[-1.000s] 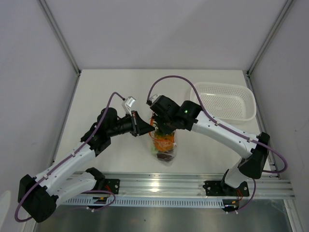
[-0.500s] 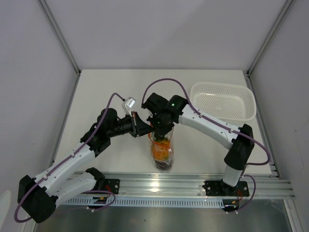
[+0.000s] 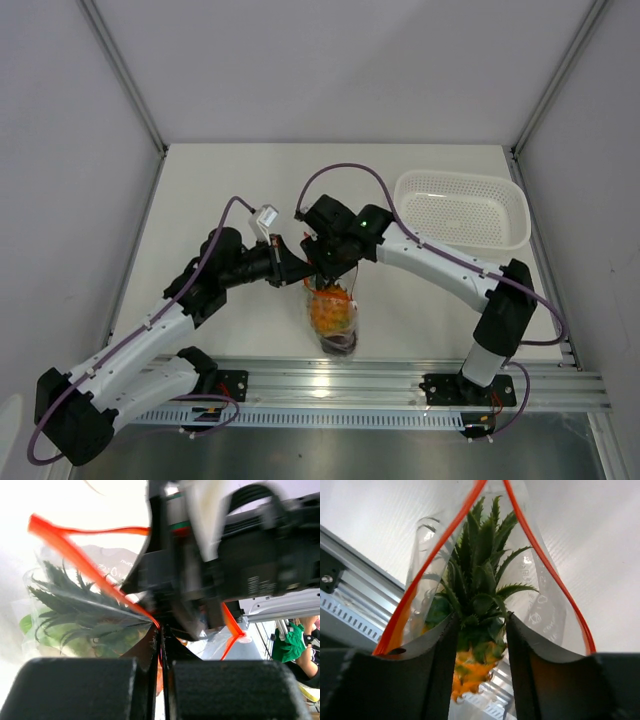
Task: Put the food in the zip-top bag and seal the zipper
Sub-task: Adjust the fake fruit in the zipper food storage bag.
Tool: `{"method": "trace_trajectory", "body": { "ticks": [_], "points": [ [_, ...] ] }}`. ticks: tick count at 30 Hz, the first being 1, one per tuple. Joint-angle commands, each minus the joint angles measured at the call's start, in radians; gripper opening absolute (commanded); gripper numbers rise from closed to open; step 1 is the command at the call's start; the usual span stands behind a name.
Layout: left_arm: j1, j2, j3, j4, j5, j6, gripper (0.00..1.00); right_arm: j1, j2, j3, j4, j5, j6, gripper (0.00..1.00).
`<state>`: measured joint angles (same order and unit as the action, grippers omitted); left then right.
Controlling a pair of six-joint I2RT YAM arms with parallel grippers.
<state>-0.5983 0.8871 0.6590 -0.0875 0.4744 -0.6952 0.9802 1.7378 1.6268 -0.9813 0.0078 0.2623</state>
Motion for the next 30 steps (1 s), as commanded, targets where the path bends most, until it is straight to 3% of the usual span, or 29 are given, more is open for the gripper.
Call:
{"method": "trace_trajectory", "body": {
  "ticks": [1, 12, 18, 23, 30],
  "points": [
    [-0.008, -0.022, 0.013, 0.055, 0.004, 0.016, 0.01, 0.009, -0.119, 0.018, 0.017, 0.05, 0.015, 0.46],
    [-0.009, -0.028, 0.044, 0.035, 0.003, 0.01, 0.01, 0.037, -0.334, 0.039, -0.082, 0.109, 0.069, 0.51],
    [-0.009, -0.039, 0.056, 0.02, -0.02, -0.009, 0.01, 0.064, -0.524, -0.155, -0.048, 0.136, 0.068, 0.55],
    [-0.008, -0.045, 0.065, 0.005, -0.023, -0.003, 0.01, 0.081, -0.684, -0.344, 0.039, 0.049, 0.106, 0.6],
    [-0.008, -0.037, 0.067, -0.004, -0.023, -0.001, 0.0, 0.21, -0.679, -0.39, 0.119, 0.102, 0.095, 0.61]
  ]
}}
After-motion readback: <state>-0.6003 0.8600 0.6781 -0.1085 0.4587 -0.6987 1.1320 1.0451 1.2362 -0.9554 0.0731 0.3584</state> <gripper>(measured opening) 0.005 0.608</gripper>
